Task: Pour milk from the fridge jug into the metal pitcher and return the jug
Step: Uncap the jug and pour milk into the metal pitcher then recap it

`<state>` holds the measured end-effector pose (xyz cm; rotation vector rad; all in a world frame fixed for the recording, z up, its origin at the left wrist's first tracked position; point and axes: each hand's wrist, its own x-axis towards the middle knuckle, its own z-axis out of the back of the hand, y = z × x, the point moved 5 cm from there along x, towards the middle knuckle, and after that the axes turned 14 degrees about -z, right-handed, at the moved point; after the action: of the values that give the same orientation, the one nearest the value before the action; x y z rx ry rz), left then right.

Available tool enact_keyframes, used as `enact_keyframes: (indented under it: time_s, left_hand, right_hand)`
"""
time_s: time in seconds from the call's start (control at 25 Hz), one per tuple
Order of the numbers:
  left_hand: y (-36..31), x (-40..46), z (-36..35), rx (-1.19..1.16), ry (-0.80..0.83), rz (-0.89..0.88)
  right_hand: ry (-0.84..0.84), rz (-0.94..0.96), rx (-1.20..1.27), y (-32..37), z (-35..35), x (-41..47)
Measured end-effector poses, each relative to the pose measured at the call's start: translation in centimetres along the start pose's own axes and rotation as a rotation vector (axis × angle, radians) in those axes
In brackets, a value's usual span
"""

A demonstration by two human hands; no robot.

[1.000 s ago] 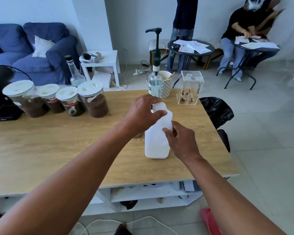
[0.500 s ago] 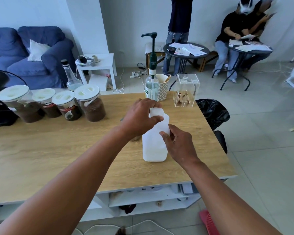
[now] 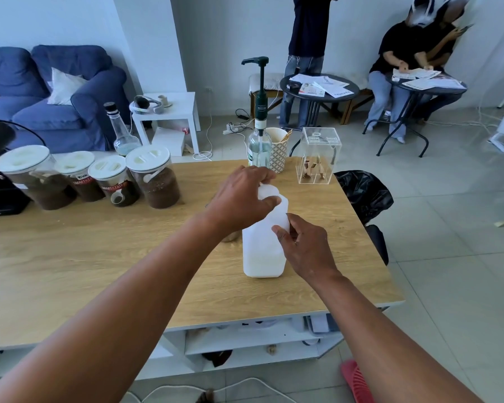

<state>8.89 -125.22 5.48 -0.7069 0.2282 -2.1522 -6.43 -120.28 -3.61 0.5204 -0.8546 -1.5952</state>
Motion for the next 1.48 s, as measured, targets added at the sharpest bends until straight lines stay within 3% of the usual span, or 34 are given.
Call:
enact_keyframes:
  time_s: [0.16, 0.4, 0.64, 0.72, 0.84, 0.88, 1.04, 1.36, 1.48]
  left_hand:
    - [0.2, -0.1, -0.5, 0.084, 0.002, 0.037]
    - [-0.2, 0.2, -0.7, 0.063, 0.074, -0.067]
    - [0.0, -0.9, -1.0, -0.007, 0.004, -0.028]
    - [0.6, -2.6, -1.2, -0.102, -0.125, 0.055]
    - [2.0, -7.5, -2.3, -0.291, -0.471, 0.255]
    - [2.7, -9.2, -3.7, -0.332, -0.469, 0.333]
    - [3.8, -13.5, -10.0, -0.475, -0.103, 0.502]
    - [2.5, -13.3, -9.3, -0.534, -0.280, 0.503]
    - [1.8, -14.5, -8.1, -0.671, -0.352, 0.493]
  right_hand:
    - [0.016, 0.002, 0.003, -0.2, 0.0, 0.1]
    - [0.026, 0.014, -0.004, -0.5, 0.0, 0.4]
    - [0.019, 0.016, 0.012, -0.3, 0.0, 0.3]
    - [0.020, 0.027, 0.033, -0.5, 0.1, 0.4]
    - [0.027, 0.033, 0.047, -0.4, 0.1, 0.4]
    - [0.027, 0.031, 0.041, -0.4, 0.1, 0.4]
    - [0.031, 0.007, 0.045, -0.4, 0.1, 0.7]
    - [0.004, 0.014, 0.145, 1.1, 2.5, -0.3]
    - [0.015, 0.041, 0.217, 3.2, 4.2, -0.9]
